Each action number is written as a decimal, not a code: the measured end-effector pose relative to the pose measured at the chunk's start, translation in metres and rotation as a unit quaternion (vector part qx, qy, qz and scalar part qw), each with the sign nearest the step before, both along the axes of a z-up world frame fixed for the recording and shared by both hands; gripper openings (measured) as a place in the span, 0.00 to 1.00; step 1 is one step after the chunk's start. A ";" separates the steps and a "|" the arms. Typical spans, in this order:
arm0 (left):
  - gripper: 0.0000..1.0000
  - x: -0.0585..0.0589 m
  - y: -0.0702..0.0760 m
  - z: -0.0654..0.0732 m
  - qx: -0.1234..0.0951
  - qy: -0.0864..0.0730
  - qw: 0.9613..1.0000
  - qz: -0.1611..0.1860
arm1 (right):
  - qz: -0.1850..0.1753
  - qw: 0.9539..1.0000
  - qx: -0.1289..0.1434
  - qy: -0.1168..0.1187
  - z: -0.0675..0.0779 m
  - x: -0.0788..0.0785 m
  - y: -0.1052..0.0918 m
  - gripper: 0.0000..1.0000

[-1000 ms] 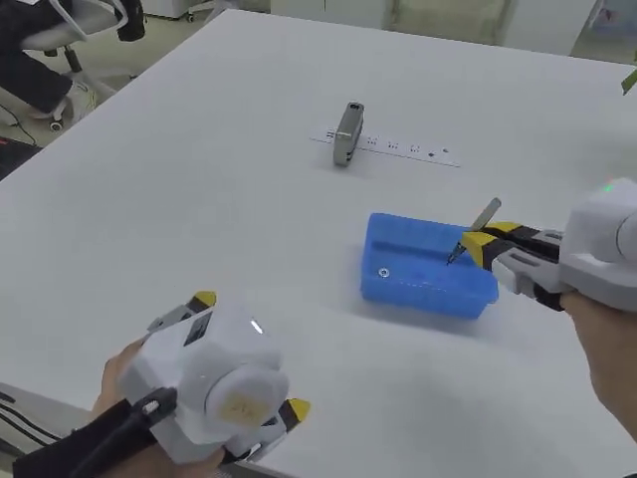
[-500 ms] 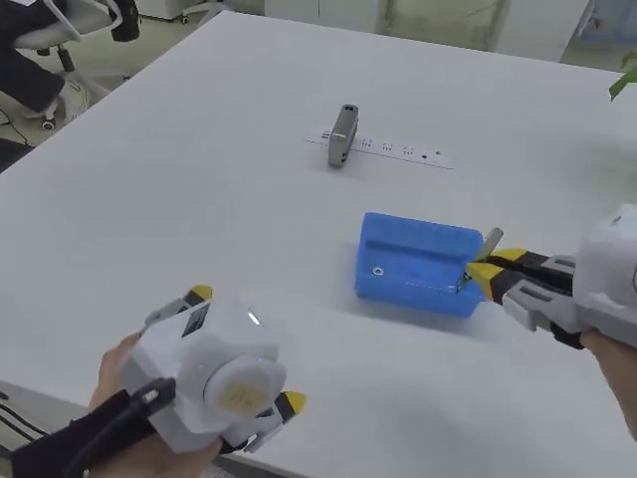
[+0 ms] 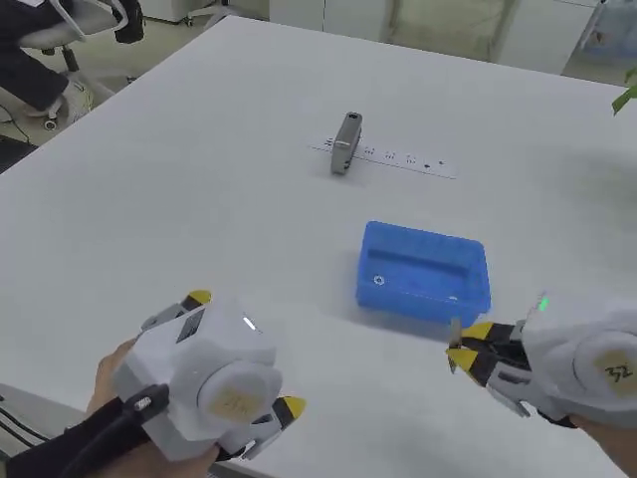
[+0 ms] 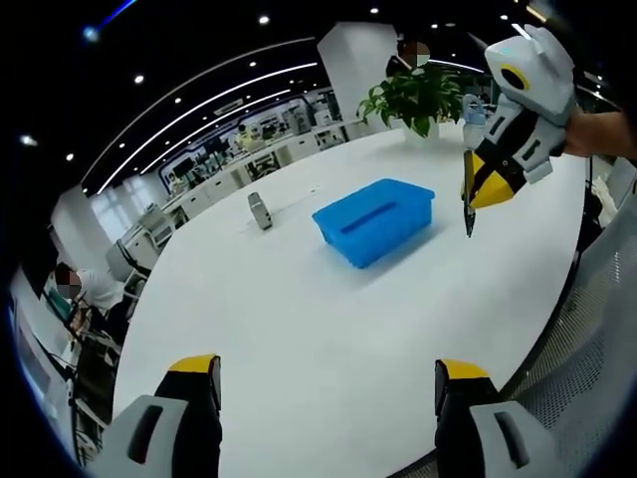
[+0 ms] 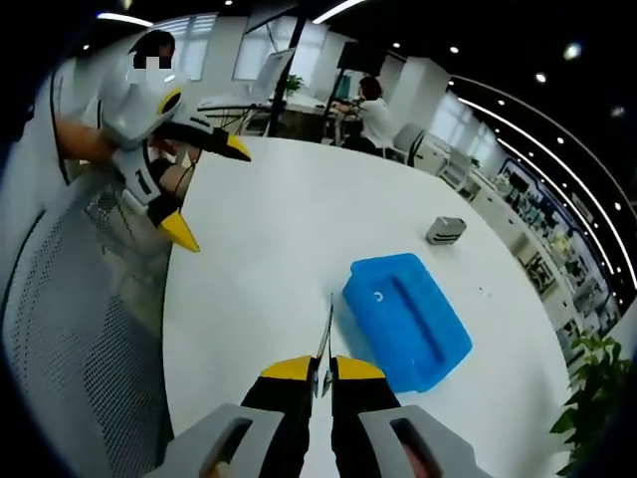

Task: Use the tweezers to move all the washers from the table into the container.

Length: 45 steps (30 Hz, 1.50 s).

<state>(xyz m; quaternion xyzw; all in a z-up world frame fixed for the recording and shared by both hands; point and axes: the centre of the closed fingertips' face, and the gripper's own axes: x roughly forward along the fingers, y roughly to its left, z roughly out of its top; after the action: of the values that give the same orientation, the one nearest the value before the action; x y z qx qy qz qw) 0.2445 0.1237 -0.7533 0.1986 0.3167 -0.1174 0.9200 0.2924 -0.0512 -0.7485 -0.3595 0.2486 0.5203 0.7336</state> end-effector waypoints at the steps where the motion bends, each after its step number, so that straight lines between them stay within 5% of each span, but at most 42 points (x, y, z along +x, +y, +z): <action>1: 0.91 0.000 0.000 0.000 -0.001 0.000 1.000 0.001 | 0.006 1.000 -0.007 0.005 -0.003 -0.002 0.000 0.02; 15: 0.89 0.001 -0.001 0.002 -0.013 -0.001 1.000 0.004 | 0.086 0.993 -0.077 0.036 -0.051 -0.022 0.030 0.02; 22: 0.89 0.001 -0.002 0.001 -0.014 0.001 1.000 0.003 | 0.137 0.983 -0.120 0.003 -0.066 -0.025 0.034 0.02; 28: 0.89 0.001 -0.003 -0.001 -0.011 0.004 1.000 0.001 | 0.150 0.979 -0.137 -0.003 -0.071 -0.023 0.033 0.02; 32: 0.89 0.001 -0.002 -0.001 -0.012 0.004 1.000 0.003 | 0.160 0.977 -0.143 0.009 -0.076 -0.027 0.032 0.02; 35: 0.89 0.001 -0.001 -0.001 -0.011 0.004 1.000 0.003 | 0.175 0.967 -0.179 0.047 -0.092 -0.042 0.020 0.03; 36: 0.89 0.001 -0.001 -0.001 -0.011 0.004 1.000 0.004 | 0.172 0.973 -0.153 0.028 -0.086 -0.036 0.029 0.02; 39: 0.89 0.001 0.000 -0.001 -0.012 0.005 1.000 0.007 | 0.175 0.972 -0.152 0.037 -0.085 -0.034 0.031 0.02; 42: 0.88 0.001 0.000 -0.001 -0.013 0.005 1.000 0.006 | 0.163 0.972 -0.144 0.084 -0.086 -0.034 0.031 0.03; 45: 0.89 0.000 -0.002 -0.001 -0.010 0.005 1.000 0.002 | 0.153 0.970 -0.153 0.107 -0.086 -0.032 0.032 0.03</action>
<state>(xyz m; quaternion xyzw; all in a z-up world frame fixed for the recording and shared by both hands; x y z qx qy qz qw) 0.2445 0.1222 -0.7541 0.1877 0.3203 -0.1197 0.9208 0.2603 -0.0194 -0.8347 -0.4438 0.3446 0.6178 0.5501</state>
